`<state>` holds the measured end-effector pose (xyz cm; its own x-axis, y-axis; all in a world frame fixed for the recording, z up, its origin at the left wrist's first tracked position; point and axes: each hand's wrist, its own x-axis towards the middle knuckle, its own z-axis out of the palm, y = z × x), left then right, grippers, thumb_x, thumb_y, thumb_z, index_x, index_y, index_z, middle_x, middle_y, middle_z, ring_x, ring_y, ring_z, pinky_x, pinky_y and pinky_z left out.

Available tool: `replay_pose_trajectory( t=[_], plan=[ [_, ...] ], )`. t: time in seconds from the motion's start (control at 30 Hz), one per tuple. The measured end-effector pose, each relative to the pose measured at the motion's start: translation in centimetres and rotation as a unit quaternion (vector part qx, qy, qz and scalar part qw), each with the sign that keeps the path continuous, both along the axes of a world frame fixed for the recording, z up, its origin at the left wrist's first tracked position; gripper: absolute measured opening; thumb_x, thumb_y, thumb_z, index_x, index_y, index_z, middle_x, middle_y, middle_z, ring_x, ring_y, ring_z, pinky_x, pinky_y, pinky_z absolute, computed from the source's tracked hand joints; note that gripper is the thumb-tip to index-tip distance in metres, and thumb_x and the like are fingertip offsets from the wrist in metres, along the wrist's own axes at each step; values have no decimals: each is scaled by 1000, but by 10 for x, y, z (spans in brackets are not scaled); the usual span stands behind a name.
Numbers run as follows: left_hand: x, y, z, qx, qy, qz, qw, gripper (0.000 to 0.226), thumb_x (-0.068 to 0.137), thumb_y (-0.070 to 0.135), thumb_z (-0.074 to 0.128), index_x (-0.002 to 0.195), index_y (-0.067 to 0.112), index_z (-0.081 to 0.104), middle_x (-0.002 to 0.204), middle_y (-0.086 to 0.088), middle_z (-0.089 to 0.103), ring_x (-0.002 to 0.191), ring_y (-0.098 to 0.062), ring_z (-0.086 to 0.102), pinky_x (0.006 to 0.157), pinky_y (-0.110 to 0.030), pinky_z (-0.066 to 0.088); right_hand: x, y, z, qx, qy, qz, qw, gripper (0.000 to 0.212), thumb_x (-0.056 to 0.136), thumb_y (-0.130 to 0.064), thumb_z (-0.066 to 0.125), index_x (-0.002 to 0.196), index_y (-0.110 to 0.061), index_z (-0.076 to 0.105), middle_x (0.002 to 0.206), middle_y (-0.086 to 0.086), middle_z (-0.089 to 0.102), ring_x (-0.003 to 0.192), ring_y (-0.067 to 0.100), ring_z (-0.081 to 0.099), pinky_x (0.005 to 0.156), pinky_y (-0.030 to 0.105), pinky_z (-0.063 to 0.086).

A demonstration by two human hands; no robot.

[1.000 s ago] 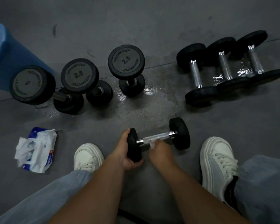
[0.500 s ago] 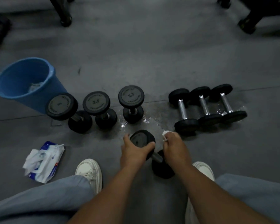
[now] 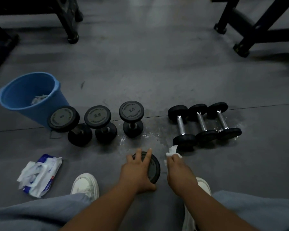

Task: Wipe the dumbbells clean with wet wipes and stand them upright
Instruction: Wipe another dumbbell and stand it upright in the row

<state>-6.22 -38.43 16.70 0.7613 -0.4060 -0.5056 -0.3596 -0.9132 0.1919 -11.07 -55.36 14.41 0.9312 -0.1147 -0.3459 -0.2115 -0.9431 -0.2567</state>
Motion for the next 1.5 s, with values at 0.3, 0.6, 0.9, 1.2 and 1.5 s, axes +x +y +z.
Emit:
replay_pose_trajectory(
  t=[0.3,0.6,0.9,1.2,1.5],
  plan=[
    [72,-56,19,19,-10,-22,1000,120,59,72,68,152,42,-1,153,-11,20,124,-40,39,100,-45,44,87,-69,6,-52,-26,57,997,55,84,-12,49,138,-16,38,133,6,38,115,29,51,89,38,49],
    [195,-130,16,23,-57,-20,998,110,60,76,64,148,52,3,147,-15,28,123,-45,46,104,-50,41,191,-163,-1,-34,-24,49,998,47,84,-11,52,130,-16,44,126,7,42,110,29,54,84,37,47],
    [251,-148,-11,62,-68,1,996,108,61,83,58,148,51,2,150,-14,23,121,-44,47,98,-50,44,224,-167,-53,-1,37,17,999,24,92,-23,51,111,-12,60,117,6,51,105,29,58,82,34,47],
    [134,-160,-42,-199,-104,-173,959,60,74,45,58,128,21,50,127,-1,50,116,-28,54,95,-38,46,253,-173,-87,-3,179,-134,975,34,87,-31,60,109,-6,66,112,15,65,105,30,61,84,32,47],
    [110,-237,-145,-213,248,450,831,113,25,94,67,111,22,57,106,1,67,98,-20,66,84,-42,57,254,-184,-120,156,164,-265,937,40,81,-41,70,97,-4,67,87,10,64,81,24,60,69,26,42]
  ],
)
